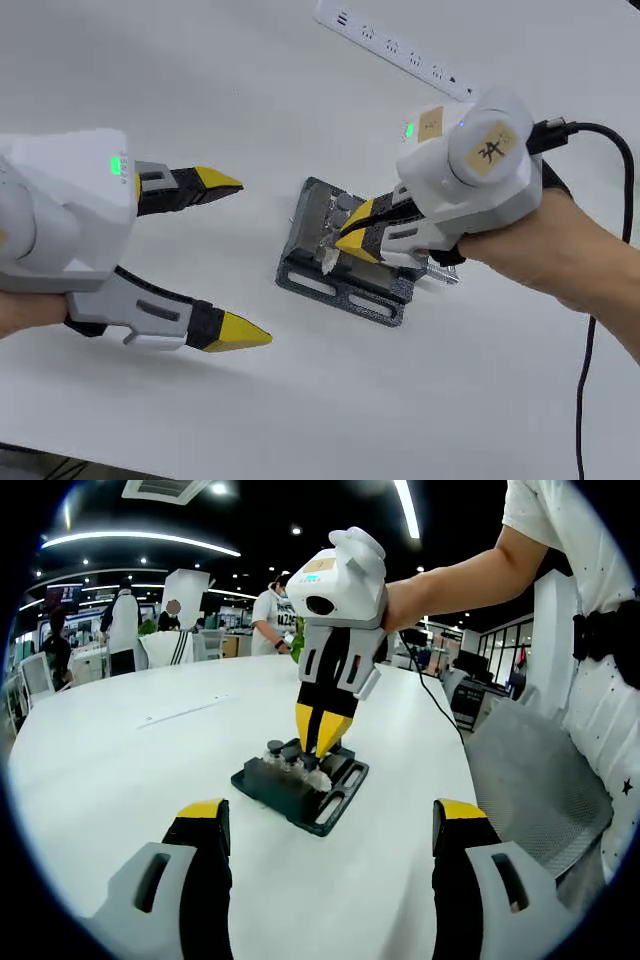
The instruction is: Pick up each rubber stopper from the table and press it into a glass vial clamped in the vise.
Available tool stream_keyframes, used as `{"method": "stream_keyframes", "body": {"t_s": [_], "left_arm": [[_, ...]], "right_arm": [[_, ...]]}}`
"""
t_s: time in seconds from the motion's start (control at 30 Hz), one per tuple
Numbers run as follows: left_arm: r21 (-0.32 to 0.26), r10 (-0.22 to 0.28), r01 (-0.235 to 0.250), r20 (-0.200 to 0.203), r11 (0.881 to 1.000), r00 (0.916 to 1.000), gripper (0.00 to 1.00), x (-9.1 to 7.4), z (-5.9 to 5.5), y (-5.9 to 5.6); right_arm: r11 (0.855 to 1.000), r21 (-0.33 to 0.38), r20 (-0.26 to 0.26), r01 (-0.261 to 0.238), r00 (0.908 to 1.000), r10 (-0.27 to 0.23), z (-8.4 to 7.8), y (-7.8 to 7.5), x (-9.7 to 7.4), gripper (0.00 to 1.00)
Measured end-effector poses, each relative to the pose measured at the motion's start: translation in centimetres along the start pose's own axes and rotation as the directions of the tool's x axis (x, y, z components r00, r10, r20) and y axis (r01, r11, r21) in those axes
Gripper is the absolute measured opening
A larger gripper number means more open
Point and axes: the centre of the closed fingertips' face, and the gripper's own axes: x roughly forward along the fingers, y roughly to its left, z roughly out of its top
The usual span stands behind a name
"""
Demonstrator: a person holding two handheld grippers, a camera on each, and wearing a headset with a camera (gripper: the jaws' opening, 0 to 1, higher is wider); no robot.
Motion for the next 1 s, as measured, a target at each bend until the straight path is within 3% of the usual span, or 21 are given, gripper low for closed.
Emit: {"method": "stream_keyframes", "body": {"t_s": [1.0], "left_arm": [[-0.003, 0.006, -0.006, 0.019, 1.000, 0.9998, 0.81, 0.34, 0.24, 0.48]], "right_arm": [[0.999, 0.008, -0.072, -0.042, 0.9965, 0.043, 0.11, -0.01, 0.32, 0.02]]}}
